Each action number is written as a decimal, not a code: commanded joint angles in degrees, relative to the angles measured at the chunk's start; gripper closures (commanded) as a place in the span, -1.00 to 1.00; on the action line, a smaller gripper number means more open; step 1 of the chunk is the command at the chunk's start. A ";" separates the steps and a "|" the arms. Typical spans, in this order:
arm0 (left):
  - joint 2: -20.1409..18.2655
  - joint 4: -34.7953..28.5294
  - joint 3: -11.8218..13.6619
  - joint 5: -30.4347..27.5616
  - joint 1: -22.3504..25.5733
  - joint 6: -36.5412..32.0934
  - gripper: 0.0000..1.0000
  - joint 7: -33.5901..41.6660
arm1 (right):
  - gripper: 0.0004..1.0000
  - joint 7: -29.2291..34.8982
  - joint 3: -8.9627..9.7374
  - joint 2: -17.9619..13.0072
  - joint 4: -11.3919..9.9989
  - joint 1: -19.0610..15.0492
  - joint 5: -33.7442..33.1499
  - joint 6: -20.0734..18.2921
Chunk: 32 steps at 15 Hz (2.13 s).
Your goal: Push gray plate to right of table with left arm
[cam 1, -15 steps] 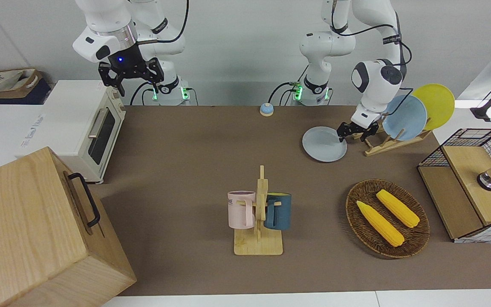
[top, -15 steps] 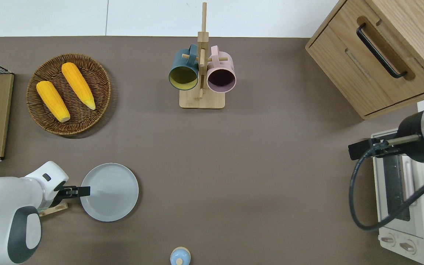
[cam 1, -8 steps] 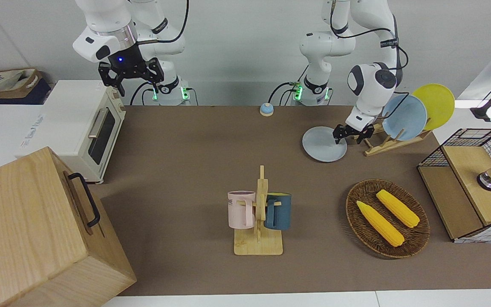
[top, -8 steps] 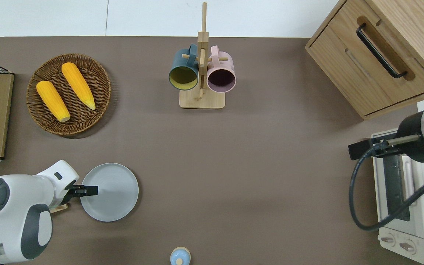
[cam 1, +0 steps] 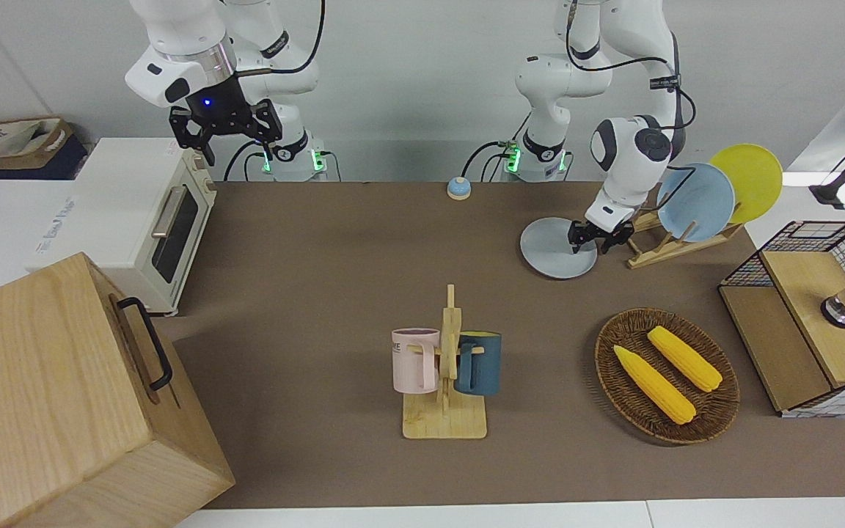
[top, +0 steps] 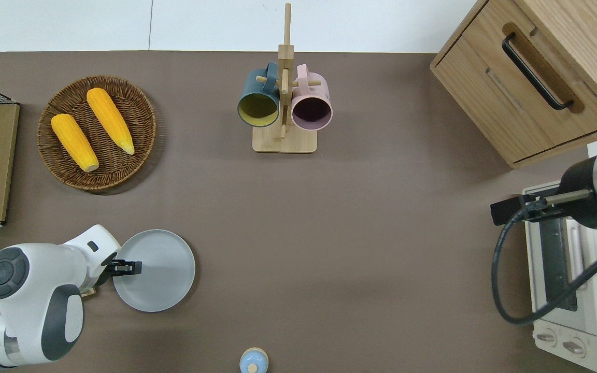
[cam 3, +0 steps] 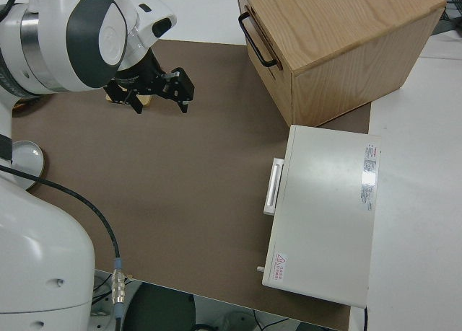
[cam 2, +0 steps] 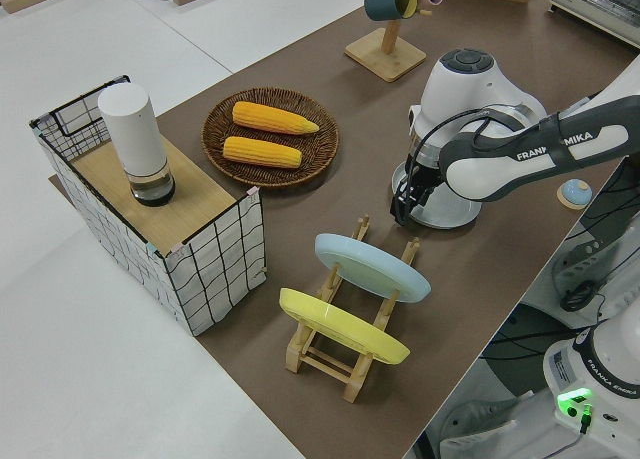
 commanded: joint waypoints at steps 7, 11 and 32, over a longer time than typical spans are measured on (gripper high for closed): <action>-0.14 -0.77 0.39 -0.31 -0.44 0.94 1.00 -3.52 | -0.97 0.14 0.77 -0.17 0.45 -1.15 0.59 -0.83; -0.14 -0.77 0.39 -0.31 -0.62 0.85 1.00 -6.95 | -0.97 0.14 0.86 -0.17 0.45 -1.15 0.59 -0.83; 2.23 2.12 0.39 -4.09 -18.79 0.85 1.00 -31.64 | -0.97 0.05 0.86 -0.17 0.45 -1.15 0.59 -0.83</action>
